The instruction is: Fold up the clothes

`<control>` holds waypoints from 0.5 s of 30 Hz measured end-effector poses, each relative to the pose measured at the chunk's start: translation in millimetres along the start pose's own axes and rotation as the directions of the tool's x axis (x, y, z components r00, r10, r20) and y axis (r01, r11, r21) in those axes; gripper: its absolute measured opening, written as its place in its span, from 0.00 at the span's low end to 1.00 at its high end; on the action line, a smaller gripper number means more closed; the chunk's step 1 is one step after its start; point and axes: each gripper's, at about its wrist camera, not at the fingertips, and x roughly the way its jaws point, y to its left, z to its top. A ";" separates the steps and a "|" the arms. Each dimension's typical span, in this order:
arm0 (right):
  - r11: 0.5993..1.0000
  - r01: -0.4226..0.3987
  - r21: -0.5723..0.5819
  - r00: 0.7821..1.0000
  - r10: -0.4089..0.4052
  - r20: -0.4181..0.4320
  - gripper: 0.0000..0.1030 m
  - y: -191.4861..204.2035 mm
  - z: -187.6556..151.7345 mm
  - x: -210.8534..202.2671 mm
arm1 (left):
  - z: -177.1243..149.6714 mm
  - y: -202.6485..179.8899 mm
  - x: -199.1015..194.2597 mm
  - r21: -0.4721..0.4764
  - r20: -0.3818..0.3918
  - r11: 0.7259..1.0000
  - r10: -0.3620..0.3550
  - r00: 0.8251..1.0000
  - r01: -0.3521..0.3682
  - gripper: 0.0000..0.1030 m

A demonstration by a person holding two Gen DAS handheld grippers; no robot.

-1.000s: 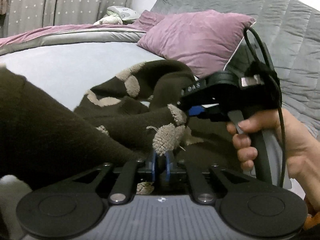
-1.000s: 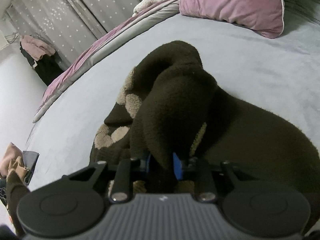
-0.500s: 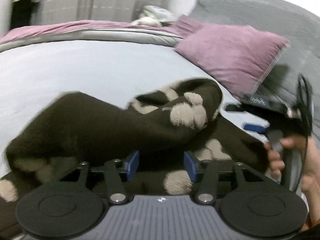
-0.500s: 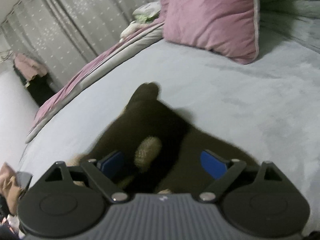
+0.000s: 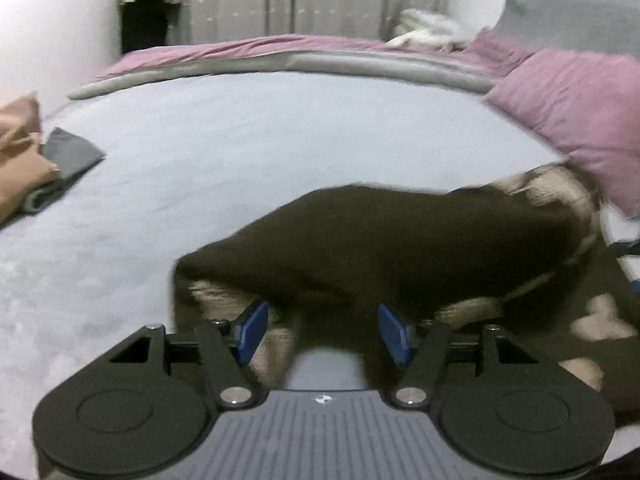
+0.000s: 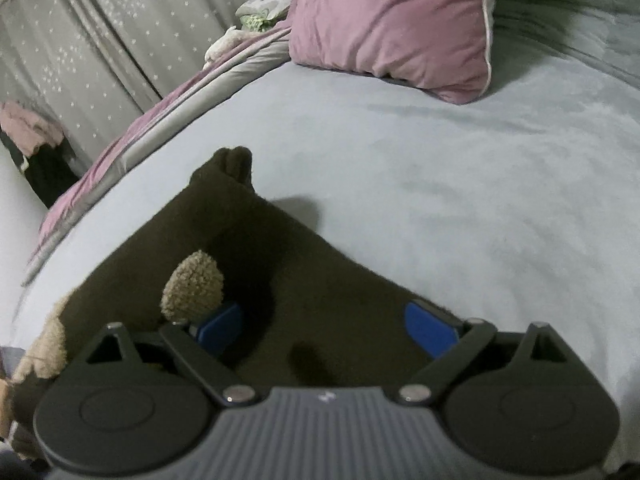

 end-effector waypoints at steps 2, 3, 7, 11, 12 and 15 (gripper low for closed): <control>1.000 0.017 -0.021 1.000 -0.017 0.004 0.91 3.4 -1.0 2.3 | -1.2 8.7 9.7 -0.015 0.005 1.000 0.002 1.000 -0.002 0.63; 0.999 0.028 -0.037 1.000 -0.028 0.005 0.92 5.9 -1.5 3.9 | -1.0 12.1 13.9 -0.019 0.006 1.000 0.014 1.000 -0.014 0.63; 0.985 0.103 -0.138 0.995 -0.102 0.011 0.92 19.1 -6.1 11.7 | 1.0 21.3 32.5 -0.001 -0.006 1.000 0.030 1.000 -0.030 0.63; 0.955 0.183 -0.235 0.983 -0.181 0.030 0.85 36.3 -14.5 19.0 | 1.6 27.2 48.9 0.022 -0.033 1.000 0.008 0.999 -0.007 0.63; 0.946 0.199 -0.255 0.980 -0.196 0.038 0.81 40.9 -16.7 19.8 | 2.9 24.2 51.6 0.035 -0.028 0.999 0.008 1.000 -0.007 0.63; 0.965 0.114 -0.236 0.993 -0.116 0.005 0.42 45.3 -17.7 18.7 | 8.8 8.7 57.9 0.089 -0.008 0.996 0.005 1.000 -0.004 0.62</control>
